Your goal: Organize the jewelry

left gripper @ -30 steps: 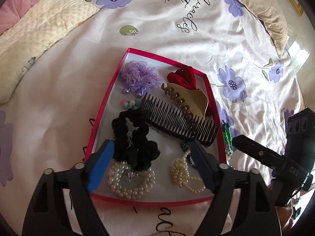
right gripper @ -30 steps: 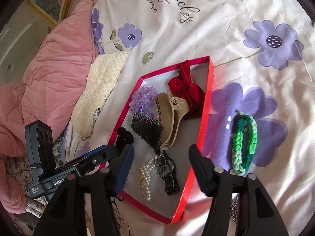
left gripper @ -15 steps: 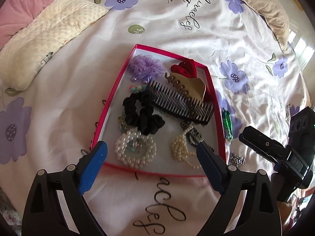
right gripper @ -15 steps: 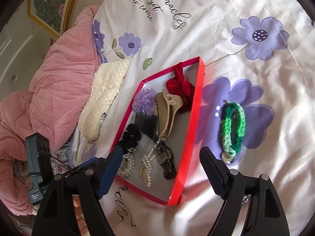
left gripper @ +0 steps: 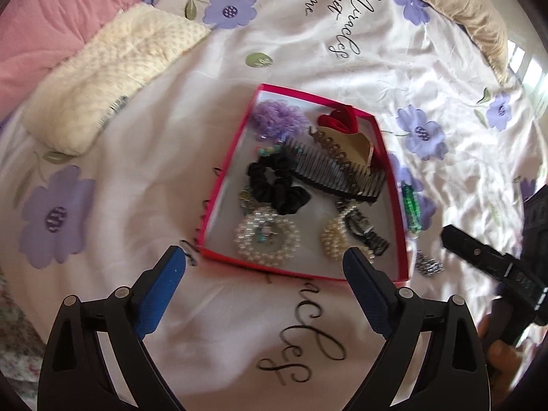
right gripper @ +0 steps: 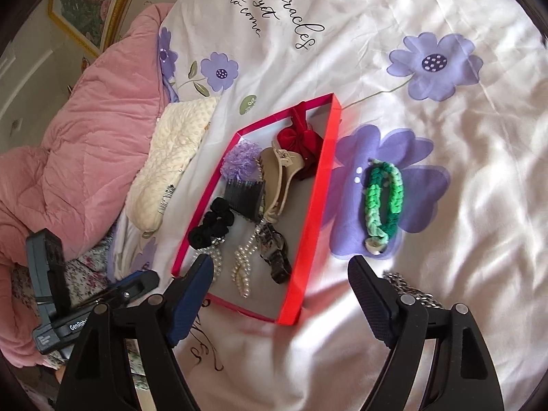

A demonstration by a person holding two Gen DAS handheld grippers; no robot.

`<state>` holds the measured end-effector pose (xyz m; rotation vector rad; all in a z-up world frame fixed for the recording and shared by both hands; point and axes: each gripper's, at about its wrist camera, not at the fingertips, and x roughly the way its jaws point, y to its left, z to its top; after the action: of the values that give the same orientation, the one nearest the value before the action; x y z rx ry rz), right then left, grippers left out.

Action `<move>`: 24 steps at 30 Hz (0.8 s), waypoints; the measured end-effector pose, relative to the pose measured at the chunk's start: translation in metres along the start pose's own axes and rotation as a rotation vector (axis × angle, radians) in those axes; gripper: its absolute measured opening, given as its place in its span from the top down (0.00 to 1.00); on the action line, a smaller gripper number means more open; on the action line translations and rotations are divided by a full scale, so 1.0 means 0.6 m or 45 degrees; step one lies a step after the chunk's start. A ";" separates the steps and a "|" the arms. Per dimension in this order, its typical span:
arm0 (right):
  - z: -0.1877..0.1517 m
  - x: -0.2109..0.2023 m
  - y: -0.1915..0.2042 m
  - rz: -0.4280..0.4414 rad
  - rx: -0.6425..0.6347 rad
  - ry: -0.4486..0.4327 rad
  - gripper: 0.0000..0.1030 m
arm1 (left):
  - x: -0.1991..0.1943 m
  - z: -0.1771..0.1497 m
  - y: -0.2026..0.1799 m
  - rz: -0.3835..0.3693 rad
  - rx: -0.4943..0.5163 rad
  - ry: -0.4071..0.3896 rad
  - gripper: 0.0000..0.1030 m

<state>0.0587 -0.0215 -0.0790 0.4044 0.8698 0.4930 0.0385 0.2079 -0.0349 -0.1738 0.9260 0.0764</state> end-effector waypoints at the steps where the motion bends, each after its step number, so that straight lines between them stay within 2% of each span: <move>1: 0.000 -0.002 0.004 -0.017 -0.020 -0.001 0.20 | -0.004 -0.001 0.001 0.022 0.012 -0.010 0.06; 5: 0.006 -0.014 0.042 -0.141 -0.189 -0.005 0.19 | -0.022 -0.004 0.005 0.109 0.054 -0.046 0.04; 9: 0.013 -0.023 0.086 -0.237 -0.368 -0.005 0.13 | -0.042 0.000 0.008 0.175 0.088 -0.079 0.02; 14: 0.017 -0.022 0.124 -0.285 -0.517 -0.007 0.04 | -0.052 0.006 0.013 0.245 0.114 -0.115 0.00; 24: 0.001 0.023 0.106 -0.275 -0.490 0.050 0.04 | -0.014 -0.002 0.027 0.258 0.097 -0.083 0.00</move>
<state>0.0511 0.0380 -0.0536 -0.0514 0.8232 0.4565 0.0300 0.2237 -0.0308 -0.0062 0.8778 0.2326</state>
